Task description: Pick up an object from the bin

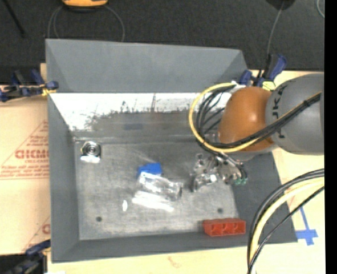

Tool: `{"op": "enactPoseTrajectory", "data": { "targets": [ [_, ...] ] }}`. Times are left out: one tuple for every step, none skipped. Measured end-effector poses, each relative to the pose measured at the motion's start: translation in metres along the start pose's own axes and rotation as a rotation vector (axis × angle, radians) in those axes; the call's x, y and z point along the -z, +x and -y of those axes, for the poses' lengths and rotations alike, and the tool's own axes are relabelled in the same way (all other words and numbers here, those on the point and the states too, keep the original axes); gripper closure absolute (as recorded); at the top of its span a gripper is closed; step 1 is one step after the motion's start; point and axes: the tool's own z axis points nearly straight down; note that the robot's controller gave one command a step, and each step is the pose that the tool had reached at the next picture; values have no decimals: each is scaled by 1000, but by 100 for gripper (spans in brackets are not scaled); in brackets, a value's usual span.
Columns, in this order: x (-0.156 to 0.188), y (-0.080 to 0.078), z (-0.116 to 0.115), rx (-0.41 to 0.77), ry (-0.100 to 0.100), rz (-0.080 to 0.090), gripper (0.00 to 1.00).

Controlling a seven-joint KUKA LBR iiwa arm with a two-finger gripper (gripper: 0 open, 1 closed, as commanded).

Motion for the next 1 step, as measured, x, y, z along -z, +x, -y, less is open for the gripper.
{"op": "enactPoseTrajectory", "data": {
  "targets": [
    [0,13,25,-95,-10,-2,100]
  ]
}}
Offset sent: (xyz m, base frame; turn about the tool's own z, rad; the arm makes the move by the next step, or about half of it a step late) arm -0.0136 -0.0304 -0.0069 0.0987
